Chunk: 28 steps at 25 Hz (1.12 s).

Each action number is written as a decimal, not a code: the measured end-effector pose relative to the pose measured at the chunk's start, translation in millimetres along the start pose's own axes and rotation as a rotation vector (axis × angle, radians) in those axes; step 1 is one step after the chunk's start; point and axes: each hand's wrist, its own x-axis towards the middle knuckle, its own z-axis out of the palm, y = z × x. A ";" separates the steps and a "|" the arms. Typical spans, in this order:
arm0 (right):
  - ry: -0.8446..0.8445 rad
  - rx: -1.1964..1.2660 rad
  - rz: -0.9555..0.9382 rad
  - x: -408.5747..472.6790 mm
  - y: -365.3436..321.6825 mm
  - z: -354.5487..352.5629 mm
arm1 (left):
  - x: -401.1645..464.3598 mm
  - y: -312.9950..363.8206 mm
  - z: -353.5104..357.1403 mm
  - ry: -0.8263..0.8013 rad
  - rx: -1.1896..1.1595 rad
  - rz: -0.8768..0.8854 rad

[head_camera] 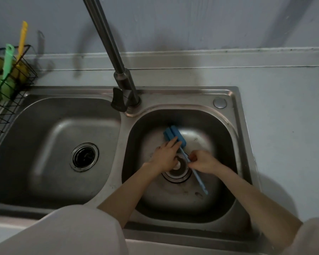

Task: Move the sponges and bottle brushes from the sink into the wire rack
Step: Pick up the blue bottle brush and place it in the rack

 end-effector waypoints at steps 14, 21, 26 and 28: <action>-0.267 0.676 -0.292 -79.1 -80.9 -50.8 | -83.8 -27.6 -58.0 0.435 -0.259 0.072; -0.146 0.982 -0.405 -93.7 -148.6 -30.1 | -141.6 -70.4 -94.1 0.612 -0.336 0.067; -0.036 0.951 -0.438 -96.8 -200.8 -0.4 | -181.3 -119.2 -109.7 0.659 -0.281 0.040; 0.003 0.939 -0.443 -96.0 -219.2 12.1 | -197.6 -139.6 -114.2 0.655 -0.269 0.020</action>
